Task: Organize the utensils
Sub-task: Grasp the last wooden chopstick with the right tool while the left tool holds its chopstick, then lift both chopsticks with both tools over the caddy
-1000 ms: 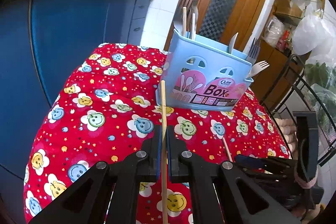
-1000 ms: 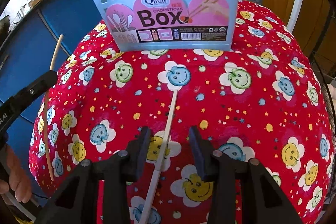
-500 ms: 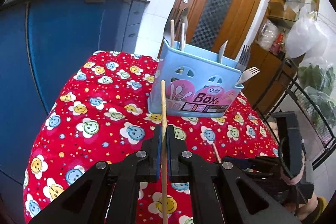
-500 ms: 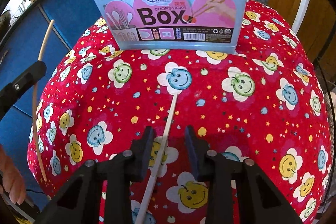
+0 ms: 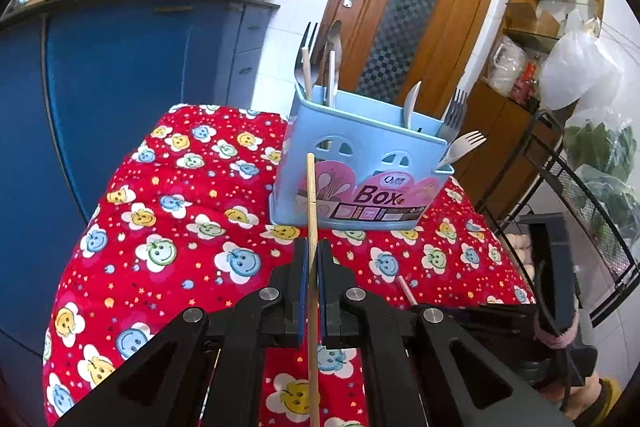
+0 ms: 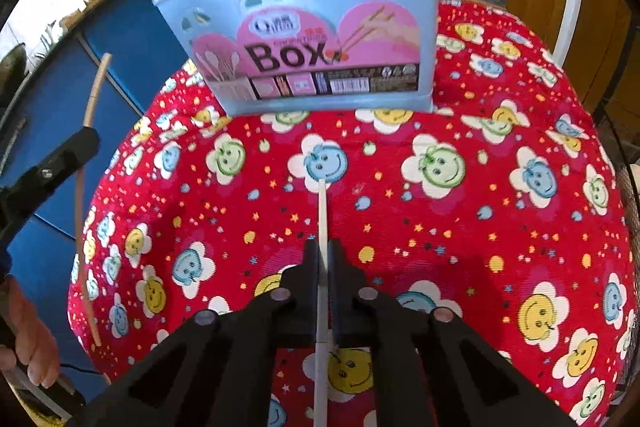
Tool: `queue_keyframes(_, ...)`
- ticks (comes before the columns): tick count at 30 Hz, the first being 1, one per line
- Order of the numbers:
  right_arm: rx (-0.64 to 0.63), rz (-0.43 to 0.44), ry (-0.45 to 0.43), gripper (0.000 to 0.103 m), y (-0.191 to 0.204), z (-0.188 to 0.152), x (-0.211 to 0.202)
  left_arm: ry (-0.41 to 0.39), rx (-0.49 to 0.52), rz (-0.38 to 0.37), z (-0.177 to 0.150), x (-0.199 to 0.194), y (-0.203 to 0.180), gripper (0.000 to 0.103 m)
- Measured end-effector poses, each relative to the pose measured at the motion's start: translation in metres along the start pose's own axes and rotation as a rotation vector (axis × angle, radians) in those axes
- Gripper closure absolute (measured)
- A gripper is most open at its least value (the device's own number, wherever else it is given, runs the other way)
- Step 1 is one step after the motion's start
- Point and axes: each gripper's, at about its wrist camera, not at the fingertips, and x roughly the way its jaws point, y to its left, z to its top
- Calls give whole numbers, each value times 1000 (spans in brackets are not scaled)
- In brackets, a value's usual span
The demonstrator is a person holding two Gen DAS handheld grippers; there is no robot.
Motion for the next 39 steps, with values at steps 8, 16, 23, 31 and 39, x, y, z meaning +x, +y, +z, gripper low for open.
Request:
queue_keyframes(8,21,40,-122,97,-6,4,-35,-8,22,-3,7,2,-13,99)
queue_keyframes(16,34,107,-304,97,-9,12,-76,-31,38,-12,20,2,-28,99)
queue_keyframes(23,14,76,-425,97,-12,23,-103,-60,61,-18,36,4,-42,99)
queue_keyframes(31,-3,45,-505,97,-21,43,-124,-115,62,-44,65,4,-56,99)
queue_keyframes(39,-10,46,-563,97,-24,72,-138,-212,81,-54,107,2,-69,99)
